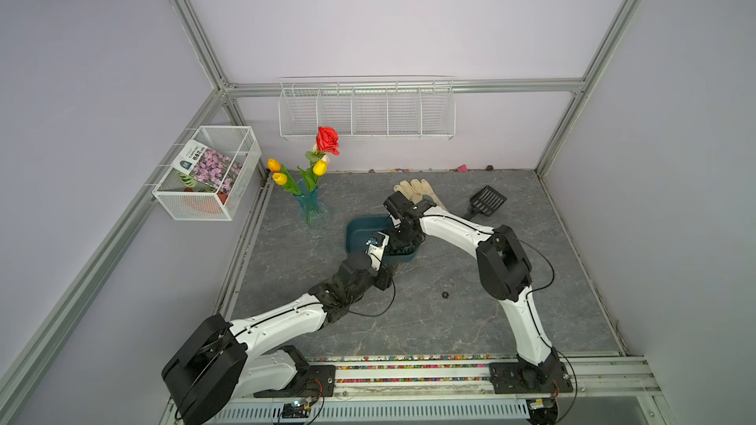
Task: Put the nuts on the desktop into the storage box
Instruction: Pick up the nut from the center of the board.
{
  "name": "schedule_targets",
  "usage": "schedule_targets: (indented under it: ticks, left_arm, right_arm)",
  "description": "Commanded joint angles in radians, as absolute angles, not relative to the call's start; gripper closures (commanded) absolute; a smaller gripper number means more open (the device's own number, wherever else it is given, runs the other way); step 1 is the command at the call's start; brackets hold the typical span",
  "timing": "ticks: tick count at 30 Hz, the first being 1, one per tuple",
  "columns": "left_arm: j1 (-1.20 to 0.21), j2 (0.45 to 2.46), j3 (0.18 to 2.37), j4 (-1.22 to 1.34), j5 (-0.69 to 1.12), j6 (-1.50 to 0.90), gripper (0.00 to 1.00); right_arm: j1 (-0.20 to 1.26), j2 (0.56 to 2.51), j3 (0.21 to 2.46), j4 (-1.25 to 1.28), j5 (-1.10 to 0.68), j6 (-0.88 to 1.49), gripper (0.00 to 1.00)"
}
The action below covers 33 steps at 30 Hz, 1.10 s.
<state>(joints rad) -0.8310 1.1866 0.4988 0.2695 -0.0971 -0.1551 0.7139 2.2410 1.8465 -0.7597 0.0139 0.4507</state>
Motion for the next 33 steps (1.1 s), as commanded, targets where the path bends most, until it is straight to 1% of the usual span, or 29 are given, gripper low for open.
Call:
schedule_targets:
  ticks: [1,7,13,23,27,33]
  left_arm:
    - [-0.828,1.156,0.505,0.234,-0.053,-0.114,0.36]
    - [-0.872,1.126,0.521,0.213,-0.068,-0.114,0.36]
    - [-0.954,1.113,0.546,0.172,-0.12,-0.105,0.36]
    - [-1.088,1.098,0.529,0.132,-0.154,-0.167,0.35]
    - [-1.164,1.113,0.546,0.081,-0.205,-0.206,0.35]
    - [-1.256,1.152,0.549,0.054,-0.251,-0.263,0.35]
  right_arm:
    - [0.724,2.164,1.828,-0.787,0.026,0.447,0.58]
    - [0.74,2.066,1.779,-0.793,0.064,0.456,0.58]
    - [0.747,1.931,1.655,-0.793,0.125,0.485,0.57]
    - [0.789,1.7,1.297,-0.782,0.22,0.566,0.56]
    - [0.819,1.629,1.145,-0.744,0.224,0.623,0.56]
    - [0.844,1.547,0.987,-0.701,0.217,0.688,0.55]
